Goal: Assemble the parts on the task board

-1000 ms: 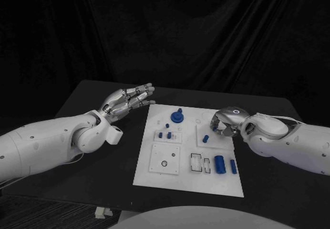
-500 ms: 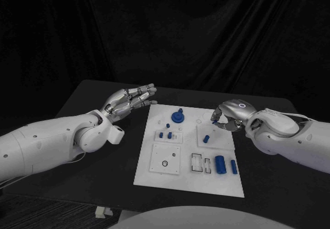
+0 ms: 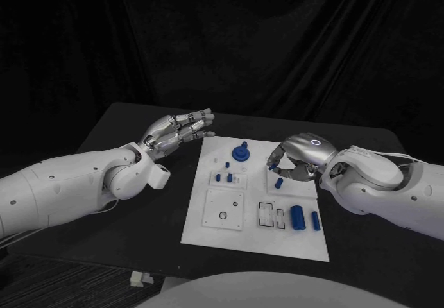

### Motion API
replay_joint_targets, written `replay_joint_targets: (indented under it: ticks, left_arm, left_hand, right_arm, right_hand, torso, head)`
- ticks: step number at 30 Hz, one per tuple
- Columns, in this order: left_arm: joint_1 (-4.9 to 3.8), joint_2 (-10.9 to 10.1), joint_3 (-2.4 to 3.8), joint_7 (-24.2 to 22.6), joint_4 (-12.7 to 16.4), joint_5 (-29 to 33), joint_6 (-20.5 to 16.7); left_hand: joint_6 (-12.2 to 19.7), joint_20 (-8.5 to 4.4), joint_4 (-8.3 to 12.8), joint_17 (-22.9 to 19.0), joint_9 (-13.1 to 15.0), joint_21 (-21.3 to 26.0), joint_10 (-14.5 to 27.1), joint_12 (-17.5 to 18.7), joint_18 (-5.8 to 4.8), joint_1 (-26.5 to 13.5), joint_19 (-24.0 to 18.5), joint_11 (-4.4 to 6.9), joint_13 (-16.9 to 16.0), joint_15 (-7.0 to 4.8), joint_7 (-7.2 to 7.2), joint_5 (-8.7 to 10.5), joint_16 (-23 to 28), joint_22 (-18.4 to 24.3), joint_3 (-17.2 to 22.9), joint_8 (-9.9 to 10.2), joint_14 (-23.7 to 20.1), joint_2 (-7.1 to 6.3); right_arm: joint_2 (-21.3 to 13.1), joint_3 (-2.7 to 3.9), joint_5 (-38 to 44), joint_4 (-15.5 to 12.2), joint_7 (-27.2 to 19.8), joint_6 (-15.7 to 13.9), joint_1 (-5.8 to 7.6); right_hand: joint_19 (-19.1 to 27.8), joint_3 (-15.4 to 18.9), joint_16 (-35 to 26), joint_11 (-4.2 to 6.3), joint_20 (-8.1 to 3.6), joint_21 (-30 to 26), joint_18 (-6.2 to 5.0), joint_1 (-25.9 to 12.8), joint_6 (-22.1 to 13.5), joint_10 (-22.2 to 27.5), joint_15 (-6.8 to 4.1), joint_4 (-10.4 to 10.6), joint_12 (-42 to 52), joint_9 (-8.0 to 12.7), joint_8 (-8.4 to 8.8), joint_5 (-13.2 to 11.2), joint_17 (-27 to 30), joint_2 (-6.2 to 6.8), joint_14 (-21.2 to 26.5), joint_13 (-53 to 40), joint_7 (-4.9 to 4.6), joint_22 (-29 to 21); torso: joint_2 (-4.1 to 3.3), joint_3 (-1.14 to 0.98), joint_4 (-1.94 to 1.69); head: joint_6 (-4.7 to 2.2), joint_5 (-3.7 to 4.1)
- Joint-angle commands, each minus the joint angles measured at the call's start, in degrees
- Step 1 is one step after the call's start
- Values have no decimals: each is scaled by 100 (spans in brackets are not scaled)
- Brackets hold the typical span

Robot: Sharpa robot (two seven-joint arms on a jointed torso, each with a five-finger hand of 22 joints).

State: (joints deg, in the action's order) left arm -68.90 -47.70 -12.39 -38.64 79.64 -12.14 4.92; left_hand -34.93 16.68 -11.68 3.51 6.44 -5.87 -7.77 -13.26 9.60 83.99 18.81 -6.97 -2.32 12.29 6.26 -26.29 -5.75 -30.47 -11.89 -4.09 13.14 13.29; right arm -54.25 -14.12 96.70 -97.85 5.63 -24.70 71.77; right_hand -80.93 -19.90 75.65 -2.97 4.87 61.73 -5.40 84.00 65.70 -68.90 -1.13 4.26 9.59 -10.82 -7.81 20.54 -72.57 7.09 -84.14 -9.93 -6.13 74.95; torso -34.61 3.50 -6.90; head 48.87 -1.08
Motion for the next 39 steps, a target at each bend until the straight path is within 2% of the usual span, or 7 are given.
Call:
replay_joint_targets:
  ticks: [1, 9, 21, 25, 28, 39]
  left_arm:
    - [13, 25, 6, -37, -3, 40, 94]
    - [23, 43, 6, -9, -10, 40, 109]
    - [52, 60, 6, 2, -27, 40, 130]
    - [70, 71, 6, -2, -38, 40, 137]
    - [83, 75, 6, -6, -46, 40, 140]
    - [107, 89, 6, -4, -72, 40, 160]
  left_hand:
    - [-15, 4, 24, -12, 3, -36, -51, -27, -110, 59, 47, -4, -6, 7, 6, -36, -8, 9, 8, -18, -32, -2]
    - [-32, 6, 58, -24, 2, -35, -72, -34, -128, 100, 58, -25, -8, 12, 15, -71, -22, 30, 49, -19, -42, 20]
    - [-28, 6, 70, -37, 0, -32, -75, -28, -138, 112, 58, -31, -7, 18, 22, -82, -11, 40, 65, -18, -79, 29]
    - [-19, 5, 74, -43, -2, -29, -73, -23, -143, 116, 55, -33, -5, 18, 24, -85, -6, 45, 71, -15, -96, 30]
    - [-8, 4, 77, -49, -5, -25, -71, -18, -148, 118, 50, -33, -4, 17, 25, -88, -2, 51, 76, -12, -113, 31]
    - [7, 3, 82, -56, -9, -16, -61, -3, -156, 120, 38, -34, -2, 15, 27, -89, 3, 61, 83, -8, -133, 32]
  right_arm:
    - [107, 2, 41, -116, 38, 214, -50]
    - [500, 1, 41, -55, -3, 366, -199]
    - [1129, 2, 41, 285, -47, 696, -495]
    - [1235, 2, 41, 372, -48, 724, -539]
    - [1278, 2, 58, 411, -31, 759, -564]
    - [1350, 3, 363, 451, 15, 759, -634]
  right_hand:
    - [2, 24, -34, 11, -33, 5, 20, 31, -19, -41, -36, 1, -31, 7, 34, 18, 10, -25, -118, 17, -18, 819]
    - [4, 5, -70, 13, -39, -12, 17, 53, -26, -110, -40, -11, -91, 32, 73, 189, 54, -18, -114, 64, -26, 815]
    - [24, 1, -93, 9, -40, -75, 5, 57, -38, -109, -38, -17, -115, 40, 88, 212, 80, -11, -107, 78, -30, 799]
    - [27, 0, -97, 7, -40, -83, 4, 60, -47, -110, -38, -21, -122, 44, 96, 217, 85, -7, -106, 82, -33, 797]
    - [48, -4, -134, -1, -38, -144, -6, 65, -73, -101, -32, -29, -145, 56, 120, 228, 127, 3, -92, 96, -43, 783]
    - [57, 0, -134, -9, -34, -162, -7, 52, -85, -105, -25, -26, -159, 65, 134, 229, 125, 12, -89, 104, -52, 779]
  torso:
    - [16, 1, -5]
    - [14, -3, -19]
    - [1, -1, -10]
    - [3, -2, -23]
    - [7, 4, -16]
    - [3, -1, -11]
  head:
    - [53, -5]
    - [111, -64]
    - [113, -94]
    - [113, -92]
    - [113, -109]
    - [113, -135]
